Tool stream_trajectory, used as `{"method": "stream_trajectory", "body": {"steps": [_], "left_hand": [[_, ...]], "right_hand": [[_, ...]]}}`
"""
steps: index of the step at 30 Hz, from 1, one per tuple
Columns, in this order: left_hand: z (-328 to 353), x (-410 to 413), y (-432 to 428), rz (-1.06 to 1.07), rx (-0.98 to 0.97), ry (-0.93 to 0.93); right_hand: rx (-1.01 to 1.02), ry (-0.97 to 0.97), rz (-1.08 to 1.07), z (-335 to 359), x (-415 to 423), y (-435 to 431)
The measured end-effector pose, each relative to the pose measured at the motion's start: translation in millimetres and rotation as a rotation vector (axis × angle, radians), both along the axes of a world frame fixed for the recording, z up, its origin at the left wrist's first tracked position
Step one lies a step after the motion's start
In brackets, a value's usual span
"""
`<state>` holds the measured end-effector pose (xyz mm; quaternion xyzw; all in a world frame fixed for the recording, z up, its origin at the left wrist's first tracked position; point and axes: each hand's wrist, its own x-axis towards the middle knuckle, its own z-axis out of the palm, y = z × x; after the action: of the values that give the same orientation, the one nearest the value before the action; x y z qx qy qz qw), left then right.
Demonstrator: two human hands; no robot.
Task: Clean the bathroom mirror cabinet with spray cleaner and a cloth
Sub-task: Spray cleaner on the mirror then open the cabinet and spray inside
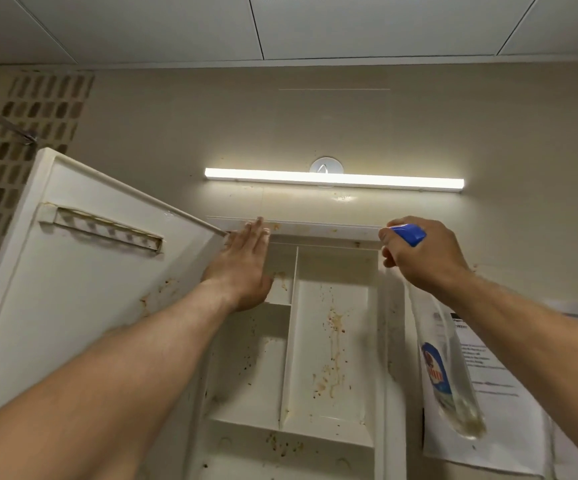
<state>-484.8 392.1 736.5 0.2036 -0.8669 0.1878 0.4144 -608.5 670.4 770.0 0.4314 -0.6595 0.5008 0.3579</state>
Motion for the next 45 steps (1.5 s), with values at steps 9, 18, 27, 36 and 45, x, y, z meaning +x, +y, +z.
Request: {"method": "stream_trajectory", "body": {"steps": [9, 18, 27, 36, 45], "left_hand": [[-37, -55, 66, -0.237, -0.209, -0.096], [-135, -102, 108, -0.300, -0.105, -0.126], [-201, -106, 107, -0.166, -0.036, -0.138], [-245, -80, 94, -0.104, -0.051, -0.142], [-319, -66, 110, -0.236, 0.007, -0.221]], "right_hand": [[-0.093, -0.074, -0.015, -34, -28, 38], [0.049, -0.187, 0.026, -152, -23, 40], [-0.016, -0.327, 0.073, -233, -21, 30], [-0.115, -0.543, 0.065, -329, -21, 27], [-0.081, -0.703, 0.082, -411, -4, 17]]}}
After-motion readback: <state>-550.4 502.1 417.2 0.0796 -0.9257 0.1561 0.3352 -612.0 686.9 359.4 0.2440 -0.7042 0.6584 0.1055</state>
